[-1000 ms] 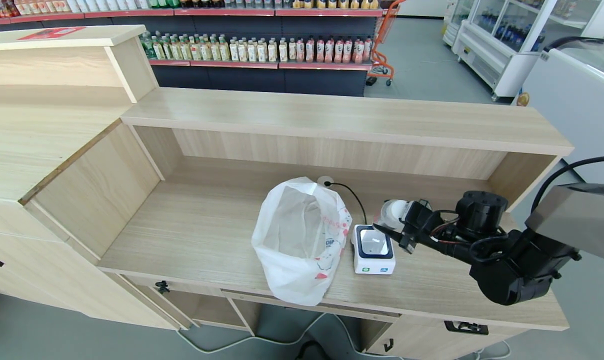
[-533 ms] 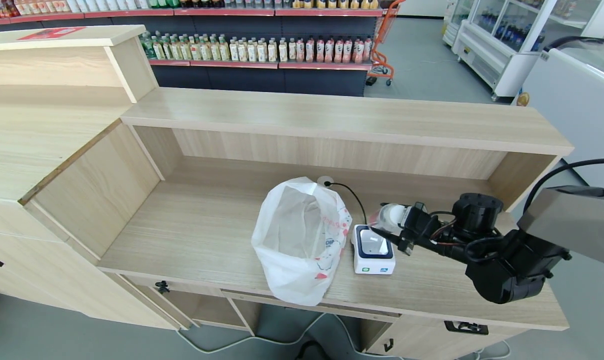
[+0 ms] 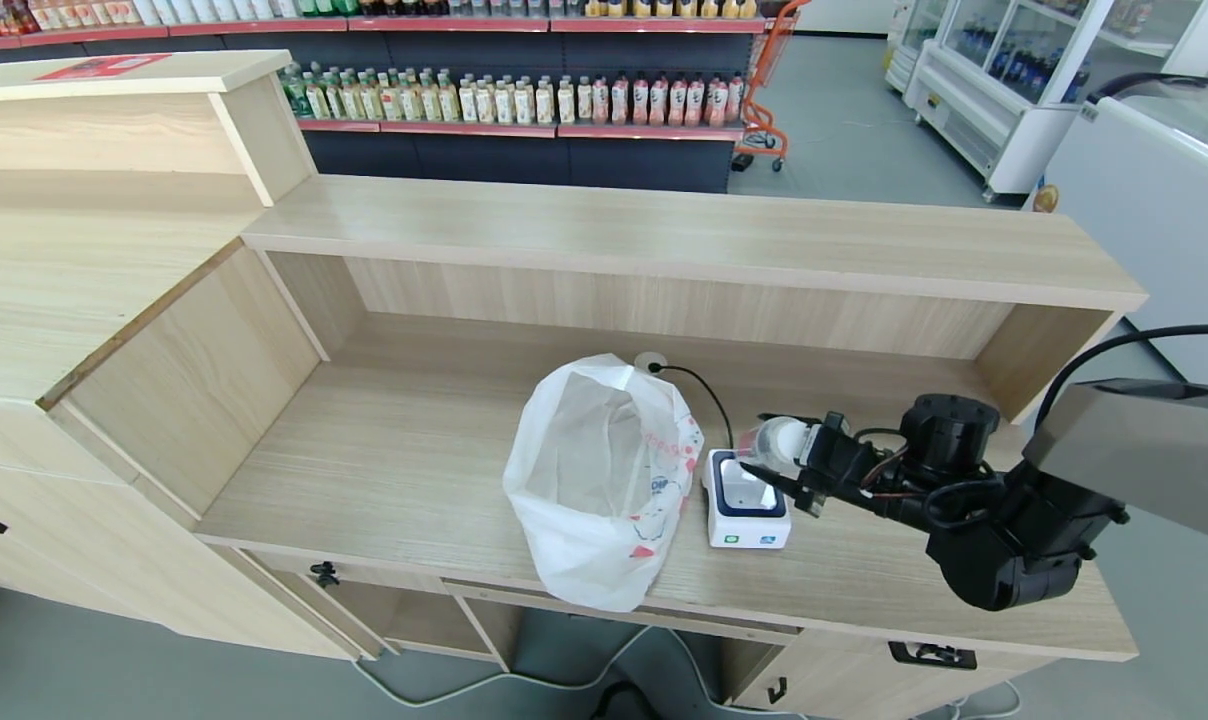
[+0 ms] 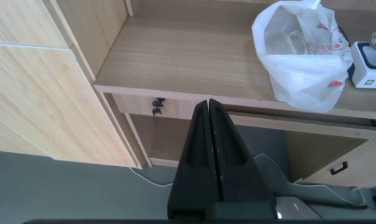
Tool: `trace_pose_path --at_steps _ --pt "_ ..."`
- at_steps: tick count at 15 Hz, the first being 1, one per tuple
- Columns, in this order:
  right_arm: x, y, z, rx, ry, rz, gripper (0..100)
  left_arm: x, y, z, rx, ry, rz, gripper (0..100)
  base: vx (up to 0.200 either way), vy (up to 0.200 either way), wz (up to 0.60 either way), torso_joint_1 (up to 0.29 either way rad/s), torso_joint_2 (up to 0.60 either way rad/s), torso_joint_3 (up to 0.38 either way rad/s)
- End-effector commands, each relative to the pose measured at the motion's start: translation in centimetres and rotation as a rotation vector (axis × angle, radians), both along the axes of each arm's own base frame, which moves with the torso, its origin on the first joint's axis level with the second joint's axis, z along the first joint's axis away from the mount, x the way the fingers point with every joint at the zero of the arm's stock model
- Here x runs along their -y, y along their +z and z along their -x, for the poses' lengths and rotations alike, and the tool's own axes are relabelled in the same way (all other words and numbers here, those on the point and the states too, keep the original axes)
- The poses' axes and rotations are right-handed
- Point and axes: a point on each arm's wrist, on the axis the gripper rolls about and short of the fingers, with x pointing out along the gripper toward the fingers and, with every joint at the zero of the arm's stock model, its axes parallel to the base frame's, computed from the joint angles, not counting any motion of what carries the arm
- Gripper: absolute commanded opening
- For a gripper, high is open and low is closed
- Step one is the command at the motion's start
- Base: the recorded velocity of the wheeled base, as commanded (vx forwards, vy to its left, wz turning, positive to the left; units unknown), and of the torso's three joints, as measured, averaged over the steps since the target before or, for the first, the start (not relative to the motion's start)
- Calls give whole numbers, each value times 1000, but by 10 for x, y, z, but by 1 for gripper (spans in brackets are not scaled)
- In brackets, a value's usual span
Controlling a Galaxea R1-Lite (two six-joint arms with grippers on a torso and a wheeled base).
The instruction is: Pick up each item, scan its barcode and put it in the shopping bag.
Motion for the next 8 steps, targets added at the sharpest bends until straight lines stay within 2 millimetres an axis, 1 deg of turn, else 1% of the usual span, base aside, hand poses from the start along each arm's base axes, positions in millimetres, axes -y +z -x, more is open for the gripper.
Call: trace_pose_path --at_steps 1,3,8 --pt "0 -2 -1 -4 0 1 0 0 0 0 -1 -1 0 0 0 0 0 0 0 0" --pt "-2 -2 -6 9 18 -4 0 0 0 0 1 -1 0 0 0 0 0 0 0 0" --pt "-1 -3 -5 6 20 -3 0 0 0 0 -1 -1 0 0 0 0 0 0 0 0"
